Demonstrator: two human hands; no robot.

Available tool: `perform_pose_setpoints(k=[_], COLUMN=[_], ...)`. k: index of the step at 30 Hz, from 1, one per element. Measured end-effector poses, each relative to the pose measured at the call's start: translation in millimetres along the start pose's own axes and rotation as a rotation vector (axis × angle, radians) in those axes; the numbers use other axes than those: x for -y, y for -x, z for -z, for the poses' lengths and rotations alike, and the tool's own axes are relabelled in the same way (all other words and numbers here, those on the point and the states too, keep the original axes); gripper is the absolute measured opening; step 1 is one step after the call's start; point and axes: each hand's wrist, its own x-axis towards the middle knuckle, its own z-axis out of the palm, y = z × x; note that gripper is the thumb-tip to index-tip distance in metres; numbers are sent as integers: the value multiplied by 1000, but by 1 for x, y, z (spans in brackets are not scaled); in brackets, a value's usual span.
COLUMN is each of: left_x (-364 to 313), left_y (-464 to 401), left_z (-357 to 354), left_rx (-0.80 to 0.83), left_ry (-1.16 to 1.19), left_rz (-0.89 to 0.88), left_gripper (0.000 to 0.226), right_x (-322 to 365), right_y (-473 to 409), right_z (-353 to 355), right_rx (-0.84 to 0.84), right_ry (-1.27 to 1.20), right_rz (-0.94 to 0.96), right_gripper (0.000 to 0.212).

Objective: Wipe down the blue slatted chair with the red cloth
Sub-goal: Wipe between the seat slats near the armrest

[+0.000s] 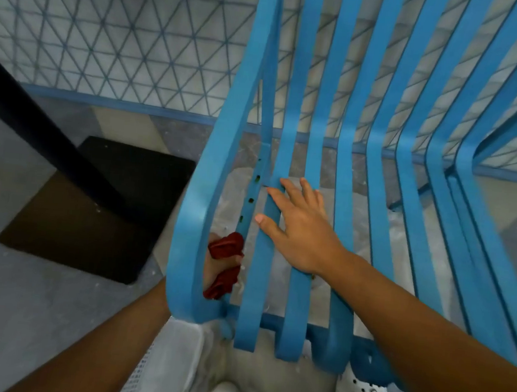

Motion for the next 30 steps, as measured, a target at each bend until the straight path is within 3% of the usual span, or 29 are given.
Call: perform_pose_setpoints(k=[5,13,18,23,26,30], left_x=[-3,-37,-29,-13,-12,-15], left_y=[-25,-66,-53,-37,-42,-62], left_z=[-5,-4,-1,1,2,3], left_rx=[-68,-162,-123,-18,-20,-72], left_ry=[24,-10,-105,-139,-107,-138], left_rz=[75,43,62,62,84,68], left_gripper=[28,50,47,18,26,37], right_x=[-2,-2,0,-9,-25,-37], right_y=[-1,-3,-2,-4,-8,-9], right_z=[-4,-4,-1,13,26,23], right_rx=[-10,-12,-11,83,106,28], right_ry=[13,28,0,15,100,29], right_rz=[7,10,15,69,113,90], right_gripper=[71,71,65,64,69,71])
